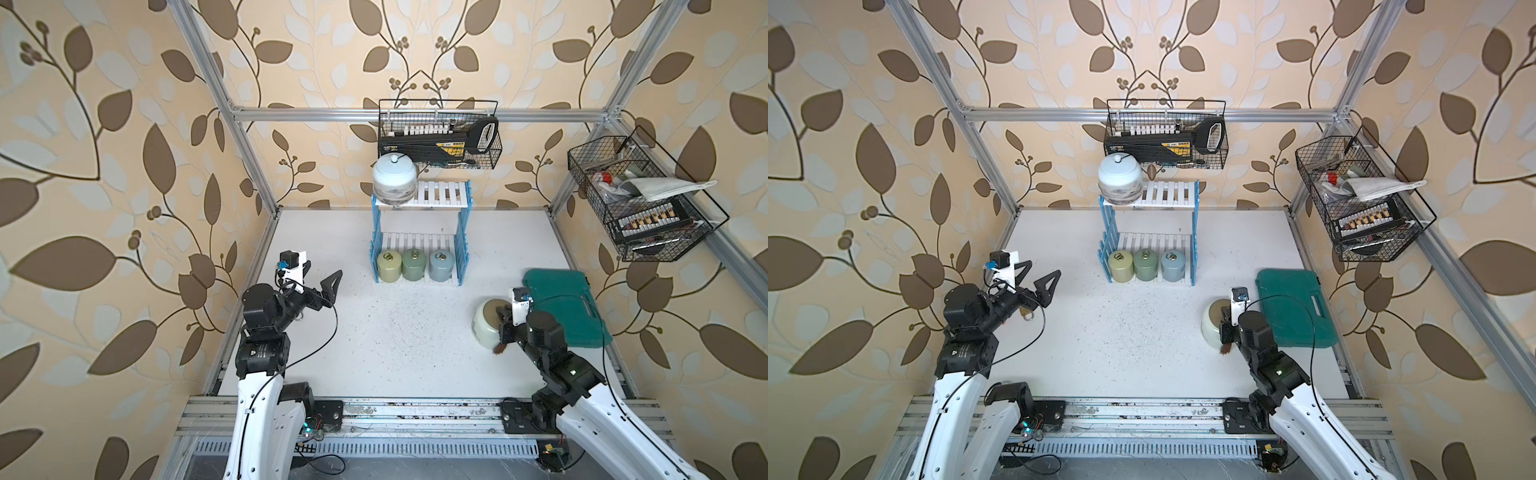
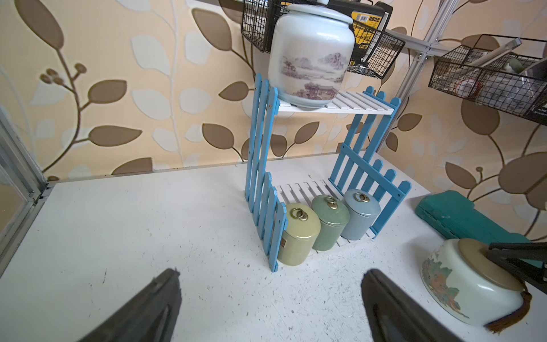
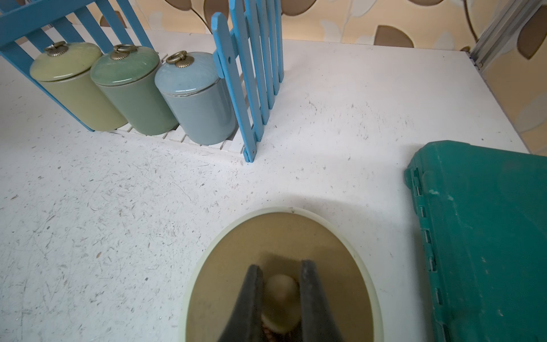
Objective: Remove the tea canisters from the shelf
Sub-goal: Place the tea canister at the center of the board.
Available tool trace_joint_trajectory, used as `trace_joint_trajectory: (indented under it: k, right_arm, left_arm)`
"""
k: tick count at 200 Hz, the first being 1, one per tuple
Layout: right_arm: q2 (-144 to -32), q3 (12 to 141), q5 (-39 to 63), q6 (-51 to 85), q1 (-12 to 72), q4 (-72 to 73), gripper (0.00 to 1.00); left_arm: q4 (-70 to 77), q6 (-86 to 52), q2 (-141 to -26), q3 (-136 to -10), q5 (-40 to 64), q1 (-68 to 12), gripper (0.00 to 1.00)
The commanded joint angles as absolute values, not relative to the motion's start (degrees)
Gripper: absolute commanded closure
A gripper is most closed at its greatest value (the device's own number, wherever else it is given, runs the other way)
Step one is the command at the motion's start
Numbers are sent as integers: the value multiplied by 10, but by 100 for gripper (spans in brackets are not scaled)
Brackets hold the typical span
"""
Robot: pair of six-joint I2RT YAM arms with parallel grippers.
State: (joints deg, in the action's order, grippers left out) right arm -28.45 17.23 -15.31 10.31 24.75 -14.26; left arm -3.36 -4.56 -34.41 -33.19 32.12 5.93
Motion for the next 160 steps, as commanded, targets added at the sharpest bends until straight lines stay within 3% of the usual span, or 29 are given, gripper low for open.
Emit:
trace_joint_trajectory:
  k: [1,21,91,160]
  right_arm:
    - [-280,177,-171,104,250,-63,73]
    - [-281,184,-173,106,250,-72,60]
    - [-259,224,-170,122,250,-113,39]
    - [-279,331,-166,102,250,-206,9]
  left_arm:
    - [-13,-46,-342,-336,335,61,1]
    - [-35,-51,-345,-351,344,63,1]
    - [-34,-31,-347,-356,342,57,2]
    - [-49,-36,-359,-387,352,58,1]
